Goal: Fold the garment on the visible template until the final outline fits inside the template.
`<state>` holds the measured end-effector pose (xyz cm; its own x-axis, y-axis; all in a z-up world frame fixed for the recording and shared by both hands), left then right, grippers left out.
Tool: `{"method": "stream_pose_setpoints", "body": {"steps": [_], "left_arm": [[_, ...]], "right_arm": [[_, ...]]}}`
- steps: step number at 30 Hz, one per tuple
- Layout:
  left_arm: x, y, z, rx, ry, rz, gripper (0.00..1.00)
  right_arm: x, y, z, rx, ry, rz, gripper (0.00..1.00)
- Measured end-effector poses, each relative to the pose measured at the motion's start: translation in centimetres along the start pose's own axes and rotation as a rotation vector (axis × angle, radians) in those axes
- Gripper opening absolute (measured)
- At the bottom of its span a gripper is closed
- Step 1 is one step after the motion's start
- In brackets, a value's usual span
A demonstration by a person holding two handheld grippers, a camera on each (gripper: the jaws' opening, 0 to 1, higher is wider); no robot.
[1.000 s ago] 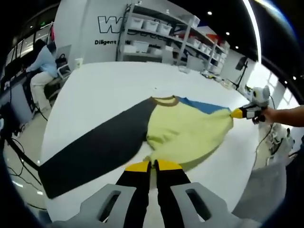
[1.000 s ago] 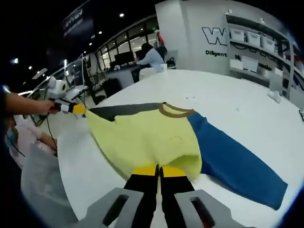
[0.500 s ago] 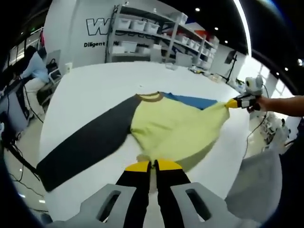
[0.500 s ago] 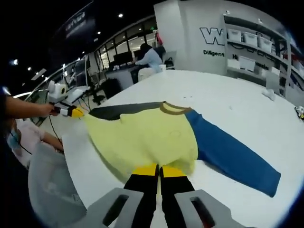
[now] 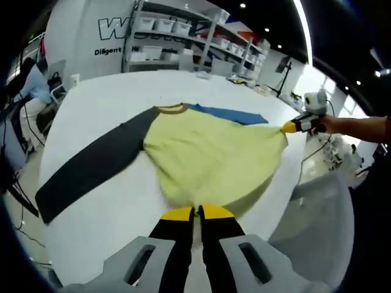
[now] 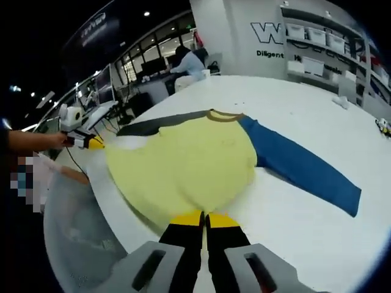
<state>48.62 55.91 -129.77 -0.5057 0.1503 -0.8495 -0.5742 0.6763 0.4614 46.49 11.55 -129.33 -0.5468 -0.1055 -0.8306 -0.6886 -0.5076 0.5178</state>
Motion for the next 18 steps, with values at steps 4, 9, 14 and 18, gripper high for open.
{"method": "stream_pose_setpoints", "body": {"steps": [4,9,14,18], "left_arm": [[1.1,0.2,-1.1,0.031,-0.046,0.041,0.02],[3.0,0.1,-2.3,0.061,-0.102,0.105,0.02],[4.4,-0.6,-3.3,0.076,-0.111,0.154,0.02],[5.5,-0.9,-3.6,0.081,-0.126,0.195,0.02]], "right_arm": [[1.0,0.5,0.0,0.009,-0.024,0.027,0.00],[2.5,0.5,-0.5,0.036,-0.029,0.074,0.00],[4.0,0.0,-1.2,0.069,-0.043,0.122,0.00],[4.8,-0.3,-1.2,0.074,-0.048,0.150,0.00]]}}
Point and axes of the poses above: the point that each gripper's makers call its tool centre point, and the gripper's own axes: y roughly backward along the fingers, z roughly to its left, x roughly out of its underside, the point moved 9 cm from there along y, roughly backward along the fingers, and after that the axes turned 13 degrees about -z, right-handed, at the moved point
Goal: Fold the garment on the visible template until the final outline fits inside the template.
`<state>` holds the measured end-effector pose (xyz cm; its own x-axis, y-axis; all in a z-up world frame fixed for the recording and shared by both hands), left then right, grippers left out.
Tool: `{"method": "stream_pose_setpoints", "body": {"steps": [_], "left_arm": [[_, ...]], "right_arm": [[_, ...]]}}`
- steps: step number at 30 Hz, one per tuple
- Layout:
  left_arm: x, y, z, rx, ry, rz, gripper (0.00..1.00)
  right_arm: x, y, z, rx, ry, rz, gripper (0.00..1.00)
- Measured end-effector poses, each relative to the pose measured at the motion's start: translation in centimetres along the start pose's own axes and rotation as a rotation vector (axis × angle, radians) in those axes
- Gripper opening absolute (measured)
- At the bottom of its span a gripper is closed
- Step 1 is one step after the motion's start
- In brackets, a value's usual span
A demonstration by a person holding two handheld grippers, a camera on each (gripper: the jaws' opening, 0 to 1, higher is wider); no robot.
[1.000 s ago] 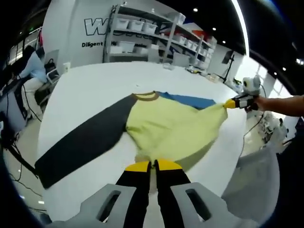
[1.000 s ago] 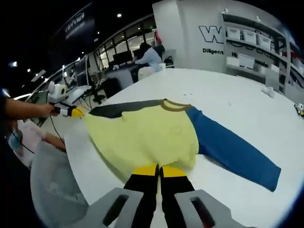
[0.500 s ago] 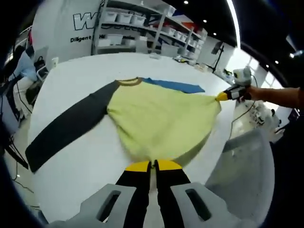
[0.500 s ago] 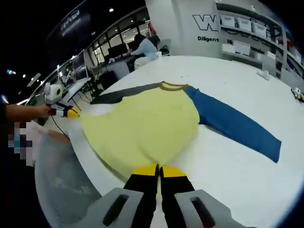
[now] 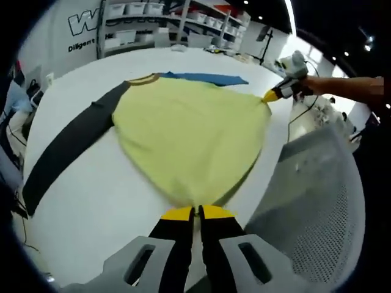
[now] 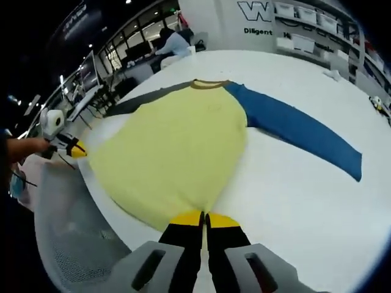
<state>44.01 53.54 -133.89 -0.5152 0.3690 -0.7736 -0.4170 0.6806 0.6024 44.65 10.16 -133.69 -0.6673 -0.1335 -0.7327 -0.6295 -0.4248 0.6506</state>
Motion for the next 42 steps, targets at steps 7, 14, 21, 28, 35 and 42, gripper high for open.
{"method": "stream_pose_setpoints", "body": {"steps": [7,14,21,28,35,42], "left_arm": [[1.1,-0.3,-0.2,0.008,-0.070,0.073,0.02],[1.3,-0.6,0.4,-0.021,-0.095,0.107,0.02],[1.5,-0.7,0.1,-0.004,-0.139,0.119,0.02],[0.7,-0.1,-0.1,0.007,-0.217,0.035,0.06],[0.4,-0.2,-0.6,0.038,-0.289,-0.025,0.11],[1.9,-1.7,-1.6,0.065,-0.209,0.041,0.10]], "right_arm": [[1.0,-0.3,-0.3,0.028,-0.003,0.053,0.00],[2.0,-0.6,0.0,0.009,-0.017,0.077,0.00],[2.4,0.0,0.3,-0.022,0.079,0.055,0.00],[3.0,0.2,2.8,-0.123,0.273,0.009,0.10],[4.2,-0.5,4.3,-0.162,0.336,0.058,0.09],[5.5,-0.1,3.5,-0.164,0.365,0.122,0.10]]}}
Point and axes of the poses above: the point that each gripper's makers call its tool centre point, and the gripper's own axes: y roughly backward along the fingers, z roughly to its left, x roughly out of its underside, the point moved 9 cm from there along y, roughly backward along the fingers, and after that the axes turned 13 degrees about -z, right-handed, at the moved point
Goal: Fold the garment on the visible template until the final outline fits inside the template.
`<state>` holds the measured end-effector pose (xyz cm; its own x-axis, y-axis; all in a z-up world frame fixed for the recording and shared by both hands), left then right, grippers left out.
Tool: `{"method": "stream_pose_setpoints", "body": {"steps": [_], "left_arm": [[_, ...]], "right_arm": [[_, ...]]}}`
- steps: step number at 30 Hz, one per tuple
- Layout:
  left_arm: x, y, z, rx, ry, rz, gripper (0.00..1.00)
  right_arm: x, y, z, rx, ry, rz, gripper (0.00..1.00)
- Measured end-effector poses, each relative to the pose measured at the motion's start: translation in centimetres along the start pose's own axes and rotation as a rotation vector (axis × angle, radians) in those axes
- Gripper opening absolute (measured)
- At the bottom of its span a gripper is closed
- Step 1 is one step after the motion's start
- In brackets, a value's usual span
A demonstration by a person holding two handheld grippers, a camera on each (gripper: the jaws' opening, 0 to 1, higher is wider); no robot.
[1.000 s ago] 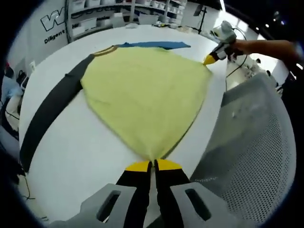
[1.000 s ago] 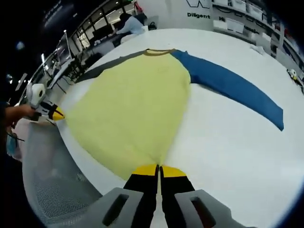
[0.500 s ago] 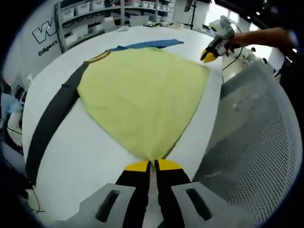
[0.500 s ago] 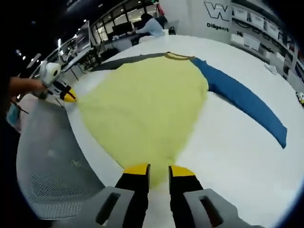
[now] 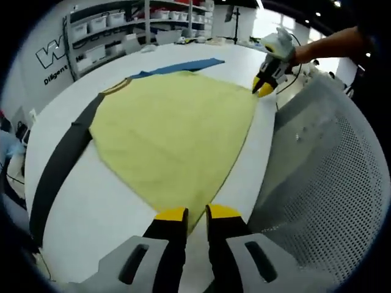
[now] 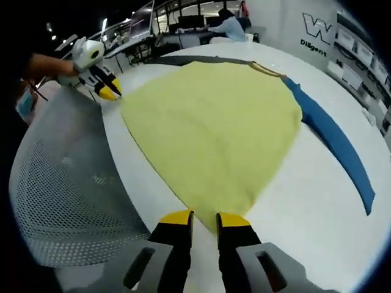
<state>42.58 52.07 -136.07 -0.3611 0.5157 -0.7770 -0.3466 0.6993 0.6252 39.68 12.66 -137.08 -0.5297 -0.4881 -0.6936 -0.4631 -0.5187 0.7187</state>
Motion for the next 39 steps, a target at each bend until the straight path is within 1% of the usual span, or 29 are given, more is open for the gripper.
{"method": "stream_pose_setpoints", "body": {"steps": [3,4,5,6,8,9,13,16,17,21,22,25,27,30,31,32,33,35,36,37,39], "left_arm": [[0.7,-0.5,-0.4,0.004,-0.001,0.013,0.11],[1.0,-0.6,-0.6,0.008,0.001,0.029,0.10],[1.1,-0.6,-0.7,0.000,0.001,0.028,0.10],[0.9,-0.6,-0.6,0.001,-0.003,0.015,0.09],[0.9,-0.6,-0.4,-0.002,0.034,0.020,0.09],[0.9,-0.6,-0.3,-0.001,0.035,0.020,0.10],[0.8,-0.6,-0.3,0.001,0.010,0.031,0.08],[0.6,-0.7,-0.5,0.007,0.017,0.026,0.11],[0.5,-0.8,-0.6,0.010,0.005,0.027,0.11],[-0.1,-0.6,-0.7,0.018,-0.017,0.000,0.12],[-0.2,-0.5,-0.4,0.009,-0.017,-0.006,0.13],[-0.6,-0.2,0.5,-0.023,0.016,-0.036,0.15],[-0.6,-0.1,1.2,-0.040,0.031,-0.047,0.17],[-0.5,0.1,1.5,-0.065,0.022,-0.051,0.21],[-0.4,0.1,1.7,-0.075,0.010,-0.056,0.24],[-0.4,0.1,1.9,-0.087,-0.006,-0.070,0.28],[-0.5,0.2,2.0,-0.094,-0.010,-0.076,0.30],[-0.5,0.4,2.3,-0.113,-0.013,-0.091,0.35],[-0.6,0.5,2.7,-0.130,-0.022,-0.106,0.36],[-0.7,0.5,2.9,-0.141,-0.026,-0.115,0.38],[-0.8,0.7,3.6,-0.170,-0.024,-0.139,0.42]], "right_arm": [[0.3,0.2,0.0,-0.004,-0.002,-0.011,0.09],[0.3,0.2,0.1,-0.002,-0.016,-0.010,0.09],[0.3,0.2,0.1,-0.002,-0.019,-0.011,0.09],[0.3,0.2,0.1,-0.002,-0.018,-0.012,0.09],[0.4,0.3,0.2,-0.003,-0.004,-0.016,0.08],[0.4,0.3,0.1,-0.004,-0.004,-0.017,0.08],[0.5,0.5,0.2,-0.010,-0.023,-0.002,0.05],[0.6,0.5,0.3,-0.014,-0.021,0.000,0.06],[0.6,0.5,0.3,-0.014,-0.027,0.002,0.07],[0.4,0.6,0.4,-0.016,-0.019,0.001,0.09],[0.3,0.6,0.4,-0.012,-0.017,-0.005,0.11],[-0.2,0.7,0.5,0.003,-0.007,-0.041,0.17],[-0.5,0.7,0.4,0.018,0.003,-0.064,0.21],[-1.0,0.7,0.3,0.041,0.015,-0.114,0.35],[-1.2,0.8,0.2,0.054,0.023,-0.131,0.43],[-1.3,0.8,0.1,0.061,0.027,-0.143,0.48],[-1.5,0.9,0.0,0.070,0.023,-0.157,0.52],[-1.8,1.2,-0.3,0.085,0.007,-0.176,0.55],[-2.0,1.3,-0.4,0.097,0.006,-0.186,0.60],[-2.2,1.5,-0.7,0.126,0.009,-0.217,0.65],[-2.6,1.8,-1.0,0.141,0.009,-0.260,0.77]]}}
Point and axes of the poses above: the point that each gripper's makers call its tool centre point, and the gripper's own axes: y roughly backward along the fingers, z roughly to its left, x roughly out of its underside, the point moved 9 cm from there along y, roughly backward along the fingers, and after that the axes turned 13 degrees about -z, right-handed, at the moved point
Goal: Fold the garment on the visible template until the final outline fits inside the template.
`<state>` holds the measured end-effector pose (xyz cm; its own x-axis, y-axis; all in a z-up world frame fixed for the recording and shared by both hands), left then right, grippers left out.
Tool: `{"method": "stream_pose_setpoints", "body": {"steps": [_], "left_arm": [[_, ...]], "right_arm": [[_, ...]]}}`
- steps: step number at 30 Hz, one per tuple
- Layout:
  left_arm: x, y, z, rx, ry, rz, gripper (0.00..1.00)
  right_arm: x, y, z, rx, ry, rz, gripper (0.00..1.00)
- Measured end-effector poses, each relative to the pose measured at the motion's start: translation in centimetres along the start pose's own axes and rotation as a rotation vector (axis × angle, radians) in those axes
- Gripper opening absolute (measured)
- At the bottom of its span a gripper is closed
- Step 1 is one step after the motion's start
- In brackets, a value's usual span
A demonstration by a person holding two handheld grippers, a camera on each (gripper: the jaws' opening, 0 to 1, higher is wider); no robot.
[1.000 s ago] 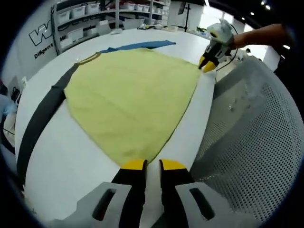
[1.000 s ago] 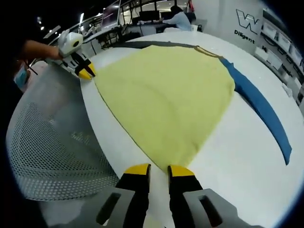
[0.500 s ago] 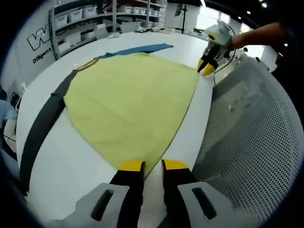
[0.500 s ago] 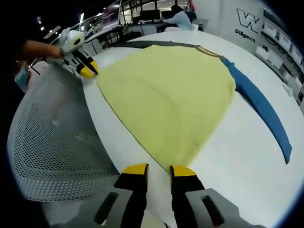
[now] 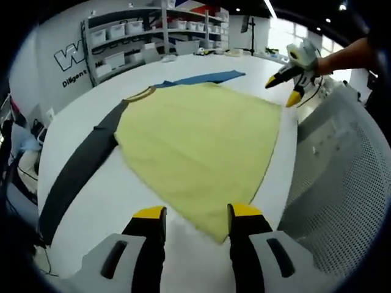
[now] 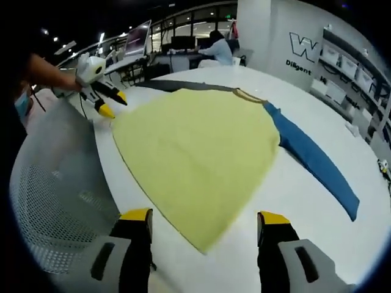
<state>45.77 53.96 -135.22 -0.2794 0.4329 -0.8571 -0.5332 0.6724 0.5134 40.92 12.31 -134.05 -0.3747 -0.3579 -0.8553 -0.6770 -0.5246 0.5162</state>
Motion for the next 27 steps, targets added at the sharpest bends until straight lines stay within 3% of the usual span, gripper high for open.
{"method": "stream_pose_setpoints", "body": {"steps": [4,9,16,27], "left_arm": [[0.0,0.0,1.6,-0.080,0.038,-0.004,0.52],[-0.2,0.1,2.7,-0.120,0.064,-0.025,0.60],[0.0,0.9,5.1,-0.242,0.084,-0.049,0.90],[2.1,3.1,9.6,-0.416,0.287,-0.059,0.91]], "right_arm": [[-0.5,0.4,-0.3,0.018,-0.001,-0.039,0.93],[-0.9,0.4,-0.9,0.041,-0.020,-0.070,0.99],[-1.1,0.3,-1.3,0.054,-0.025,-0.079,0.99],[-1.1,0.8,-1.7,0.083,-0.064,-0.089,0.98]]}}
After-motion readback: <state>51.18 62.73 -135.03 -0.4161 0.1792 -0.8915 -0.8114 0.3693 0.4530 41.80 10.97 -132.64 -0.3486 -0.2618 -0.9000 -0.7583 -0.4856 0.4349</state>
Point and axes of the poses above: the point that each gripper's makers call its tool centre point, and the gripper's own axes: y roughly backward along the fingers, z roughly to its left, x roughly out of its underside, the point moved 9 cm from there along y, roughly backward along the fingers, and after that the axes turned 13 degrees about -z, right-handed, at the moved point
